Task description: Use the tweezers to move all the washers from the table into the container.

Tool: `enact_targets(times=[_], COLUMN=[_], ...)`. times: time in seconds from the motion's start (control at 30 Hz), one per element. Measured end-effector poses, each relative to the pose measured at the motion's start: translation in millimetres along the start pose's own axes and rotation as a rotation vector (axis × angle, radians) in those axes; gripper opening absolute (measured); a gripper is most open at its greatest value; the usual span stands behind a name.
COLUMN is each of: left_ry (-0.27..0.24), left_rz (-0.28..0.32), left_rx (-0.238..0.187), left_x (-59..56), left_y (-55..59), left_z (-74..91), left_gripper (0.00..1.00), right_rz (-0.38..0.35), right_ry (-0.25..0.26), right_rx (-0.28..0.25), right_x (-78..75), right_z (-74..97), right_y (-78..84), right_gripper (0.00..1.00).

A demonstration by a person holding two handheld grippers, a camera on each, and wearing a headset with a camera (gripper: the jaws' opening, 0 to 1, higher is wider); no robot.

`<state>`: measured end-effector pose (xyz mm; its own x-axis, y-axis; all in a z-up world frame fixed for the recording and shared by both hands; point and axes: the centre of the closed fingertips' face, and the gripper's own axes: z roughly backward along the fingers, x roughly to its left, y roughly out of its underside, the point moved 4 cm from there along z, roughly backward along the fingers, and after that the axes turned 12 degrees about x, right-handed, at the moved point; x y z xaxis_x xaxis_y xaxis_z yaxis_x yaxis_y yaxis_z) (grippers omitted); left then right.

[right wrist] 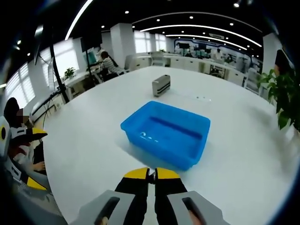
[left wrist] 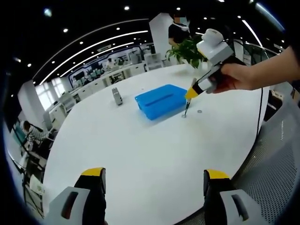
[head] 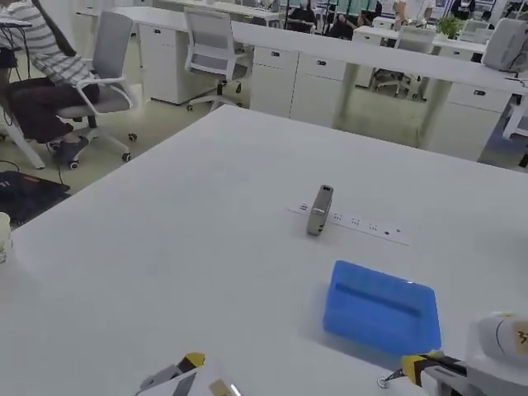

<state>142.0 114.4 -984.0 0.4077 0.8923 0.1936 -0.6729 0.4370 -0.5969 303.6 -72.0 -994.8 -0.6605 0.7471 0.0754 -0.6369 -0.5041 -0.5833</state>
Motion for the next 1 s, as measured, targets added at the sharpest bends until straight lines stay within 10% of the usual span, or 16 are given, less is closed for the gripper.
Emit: enact_targets(times=[1.0], left_ry=[-0.014], left_rz=[-0.002], left_rx=[0.01], left_x=[2.2], left_y=[1.6], left_z=[-0.2], left_gripper=[0.86], right_rz=[0.106], right_ry=[-0.002], right_rx=[0.094], right_x=[10.9], right_z=[-11.3], right_y=[-15.9], right_gripper=[0.02])
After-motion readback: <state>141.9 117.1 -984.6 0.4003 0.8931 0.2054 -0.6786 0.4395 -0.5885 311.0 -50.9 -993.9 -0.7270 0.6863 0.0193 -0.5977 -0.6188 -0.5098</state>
